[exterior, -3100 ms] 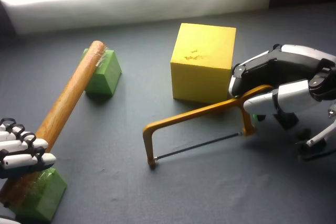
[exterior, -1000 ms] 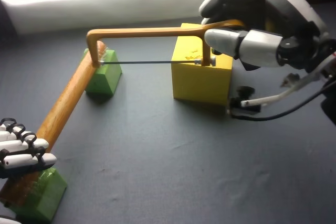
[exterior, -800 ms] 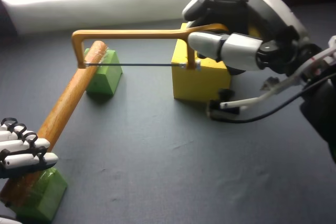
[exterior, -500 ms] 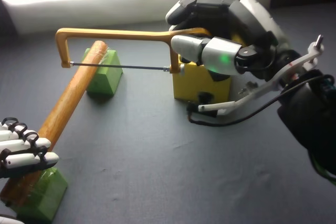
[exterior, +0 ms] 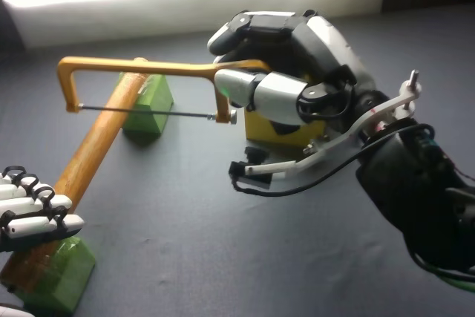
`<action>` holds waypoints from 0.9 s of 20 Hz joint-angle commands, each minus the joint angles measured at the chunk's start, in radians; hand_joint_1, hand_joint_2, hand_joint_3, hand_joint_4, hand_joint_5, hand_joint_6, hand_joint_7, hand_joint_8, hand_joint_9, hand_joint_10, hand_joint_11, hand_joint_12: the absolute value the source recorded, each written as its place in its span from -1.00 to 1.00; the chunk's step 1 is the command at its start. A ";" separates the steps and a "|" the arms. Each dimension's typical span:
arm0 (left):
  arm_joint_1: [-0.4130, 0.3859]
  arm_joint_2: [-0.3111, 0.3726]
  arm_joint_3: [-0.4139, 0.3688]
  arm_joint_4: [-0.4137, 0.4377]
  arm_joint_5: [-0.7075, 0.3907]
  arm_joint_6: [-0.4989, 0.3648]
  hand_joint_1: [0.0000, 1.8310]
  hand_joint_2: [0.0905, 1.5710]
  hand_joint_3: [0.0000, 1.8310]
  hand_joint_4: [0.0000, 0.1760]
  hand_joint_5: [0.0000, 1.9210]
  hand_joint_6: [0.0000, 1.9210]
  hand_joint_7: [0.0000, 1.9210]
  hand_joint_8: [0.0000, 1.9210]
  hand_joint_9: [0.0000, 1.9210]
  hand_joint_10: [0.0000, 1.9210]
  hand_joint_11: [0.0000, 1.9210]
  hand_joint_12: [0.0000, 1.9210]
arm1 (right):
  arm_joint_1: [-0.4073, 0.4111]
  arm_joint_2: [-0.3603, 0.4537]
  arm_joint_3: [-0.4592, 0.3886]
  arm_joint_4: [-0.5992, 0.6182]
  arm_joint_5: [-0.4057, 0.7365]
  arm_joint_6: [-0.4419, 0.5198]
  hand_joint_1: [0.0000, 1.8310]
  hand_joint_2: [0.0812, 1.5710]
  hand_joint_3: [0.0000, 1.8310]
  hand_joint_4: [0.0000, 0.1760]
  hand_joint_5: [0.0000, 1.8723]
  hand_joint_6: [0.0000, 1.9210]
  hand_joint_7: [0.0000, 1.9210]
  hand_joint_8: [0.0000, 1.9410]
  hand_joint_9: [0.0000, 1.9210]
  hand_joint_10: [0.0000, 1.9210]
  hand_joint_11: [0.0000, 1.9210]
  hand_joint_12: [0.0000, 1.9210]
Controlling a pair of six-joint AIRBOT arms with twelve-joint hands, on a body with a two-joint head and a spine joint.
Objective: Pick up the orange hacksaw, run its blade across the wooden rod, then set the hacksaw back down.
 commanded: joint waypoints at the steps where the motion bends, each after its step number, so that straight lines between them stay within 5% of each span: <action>1: -0.007 -0.005 0.002 -0.010 -0.017 0.000 -1.00 0.55 -1.00 -1.00 -1.00 -1.00 -1.00 -1.00 -1.00 -1.00 -1.00 -0.96 | 0.003 0.001 0.000 -0.053 0.092 0.016 0.51 0.39 -1.00 -1.00 -0.11 0.06 0.00 -0.01 0.10 0.16 0.07 0.12; 18: -0.009 -0.008 0.003 -0.010 -0.014 0.000 -1.00 0.54 -1.00 -1.00 -0.96 -1.00 -0.97 -1.00 -0.98 -1.00 -1.00 -0.85 | -0.012 -0.091 0.015 -0.004 0.103 -0.067 0.51 0.39 -1.00 -1.00 -0.13 0.09 0.00 -0.02 0.10 0.17 0.08 0.11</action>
